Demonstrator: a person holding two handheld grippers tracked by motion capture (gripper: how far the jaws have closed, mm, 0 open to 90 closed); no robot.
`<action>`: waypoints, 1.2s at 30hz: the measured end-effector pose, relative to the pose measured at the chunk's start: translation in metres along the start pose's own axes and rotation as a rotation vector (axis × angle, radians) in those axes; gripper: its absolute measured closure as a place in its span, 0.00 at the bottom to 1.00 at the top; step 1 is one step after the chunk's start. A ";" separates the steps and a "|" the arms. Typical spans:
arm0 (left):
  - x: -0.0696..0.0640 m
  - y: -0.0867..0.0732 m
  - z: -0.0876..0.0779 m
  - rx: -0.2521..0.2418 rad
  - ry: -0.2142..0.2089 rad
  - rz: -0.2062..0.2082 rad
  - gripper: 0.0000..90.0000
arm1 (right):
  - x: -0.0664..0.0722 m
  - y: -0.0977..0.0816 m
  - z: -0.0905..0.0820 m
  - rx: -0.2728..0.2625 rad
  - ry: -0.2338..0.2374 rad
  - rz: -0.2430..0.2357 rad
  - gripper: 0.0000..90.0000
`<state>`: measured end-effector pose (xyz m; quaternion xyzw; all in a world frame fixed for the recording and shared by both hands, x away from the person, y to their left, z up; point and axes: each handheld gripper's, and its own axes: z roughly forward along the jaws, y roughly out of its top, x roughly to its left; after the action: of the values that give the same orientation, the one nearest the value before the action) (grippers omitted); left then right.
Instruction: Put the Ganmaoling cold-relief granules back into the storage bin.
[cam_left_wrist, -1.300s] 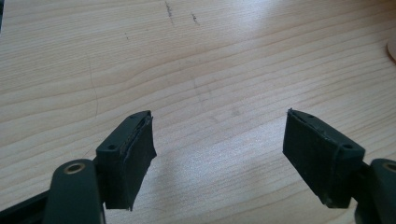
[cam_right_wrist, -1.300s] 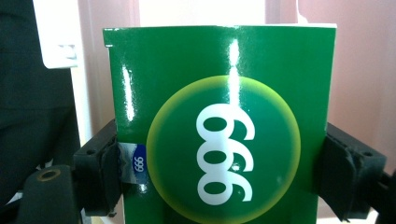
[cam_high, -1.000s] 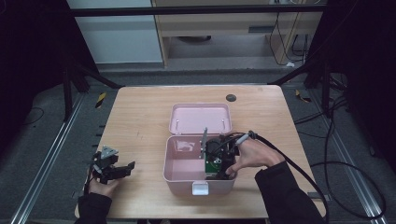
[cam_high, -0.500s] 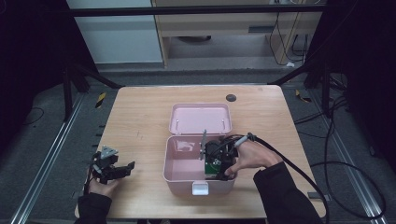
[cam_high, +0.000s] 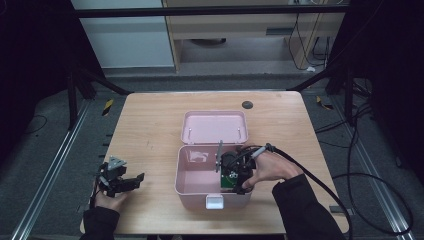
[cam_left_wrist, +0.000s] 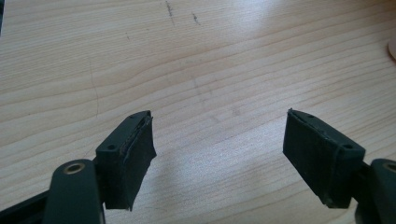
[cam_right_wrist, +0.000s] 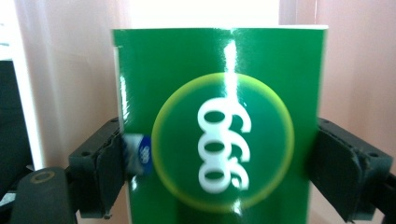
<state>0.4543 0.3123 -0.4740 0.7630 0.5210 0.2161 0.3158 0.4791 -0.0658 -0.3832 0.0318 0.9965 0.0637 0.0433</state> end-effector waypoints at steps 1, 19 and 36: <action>0.000 0.000 0.000 0.000 0.001 0.002 0.26 | 0.000 0.000 0.000 -0.001 -0.003 0.000 0.15; 0.000 0.000 0.000 0.000 0.002 0.002 0.26 | 0.004 -0.019 -0.056 -0.188 -0.099 0.056 0.14; -0.001 0.000 -0.001 -0.003 -0.005 0.003 0.28 | 0.012 -0.075 -0.091 -0.294 -0.213 0.171 0.19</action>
<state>0.4535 0.3115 -0.4732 0.7639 0.5188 0.2153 0.3177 0.4544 -0.1510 -0.3037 0.1164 0.9599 0.2084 0.1470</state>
